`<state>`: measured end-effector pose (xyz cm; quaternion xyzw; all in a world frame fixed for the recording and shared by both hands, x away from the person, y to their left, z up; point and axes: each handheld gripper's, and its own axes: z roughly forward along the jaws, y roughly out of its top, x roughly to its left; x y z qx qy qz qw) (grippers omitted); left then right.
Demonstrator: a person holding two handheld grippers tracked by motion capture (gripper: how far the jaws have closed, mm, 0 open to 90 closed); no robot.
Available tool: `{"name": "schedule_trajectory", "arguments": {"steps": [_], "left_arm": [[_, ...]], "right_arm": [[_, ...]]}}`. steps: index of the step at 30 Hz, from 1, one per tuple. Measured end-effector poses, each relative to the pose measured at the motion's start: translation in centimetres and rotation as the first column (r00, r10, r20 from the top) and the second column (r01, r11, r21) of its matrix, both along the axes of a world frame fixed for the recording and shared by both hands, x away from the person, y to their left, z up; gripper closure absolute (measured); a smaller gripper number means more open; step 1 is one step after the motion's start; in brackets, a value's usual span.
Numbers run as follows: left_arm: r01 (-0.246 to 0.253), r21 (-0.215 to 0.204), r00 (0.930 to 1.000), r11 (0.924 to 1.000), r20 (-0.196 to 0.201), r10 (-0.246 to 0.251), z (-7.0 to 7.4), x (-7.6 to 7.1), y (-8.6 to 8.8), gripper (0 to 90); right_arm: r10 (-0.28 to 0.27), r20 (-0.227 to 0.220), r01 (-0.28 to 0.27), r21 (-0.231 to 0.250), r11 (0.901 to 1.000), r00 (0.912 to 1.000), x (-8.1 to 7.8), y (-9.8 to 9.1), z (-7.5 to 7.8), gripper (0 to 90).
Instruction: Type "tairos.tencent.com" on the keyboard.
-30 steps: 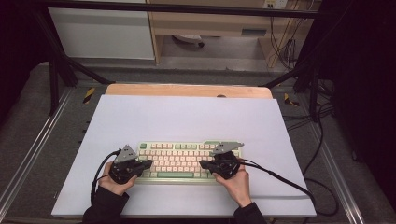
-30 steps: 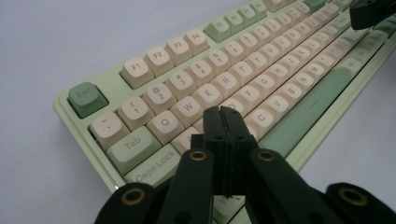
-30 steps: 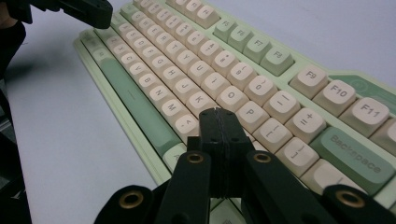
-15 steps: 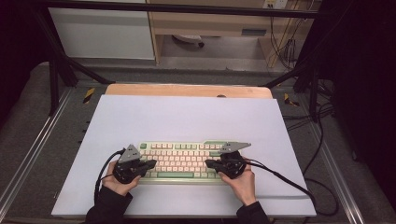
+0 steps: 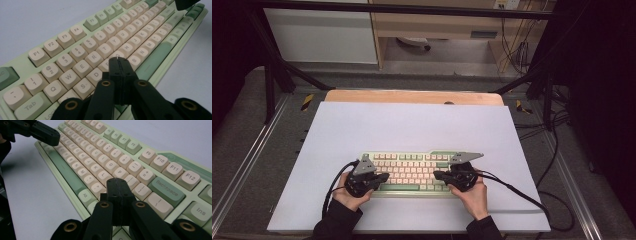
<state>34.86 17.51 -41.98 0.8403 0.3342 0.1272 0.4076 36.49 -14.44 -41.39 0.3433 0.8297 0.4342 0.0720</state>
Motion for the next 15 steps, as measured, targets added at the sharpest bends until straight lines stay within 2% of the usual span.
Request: {"name": "schedule_trajectory", "arguments": {"steps": [15], "left_arm": [[0.002,0.010,0.9999,0.9999,-0.014,-0.002,-0.88,0.12,-0.13,89.6]], "right_arm": [[-0.001,0.001,0.001,0.001,1.0000,1.0000,-0.02,-0.06,0.03,90.0]]}}
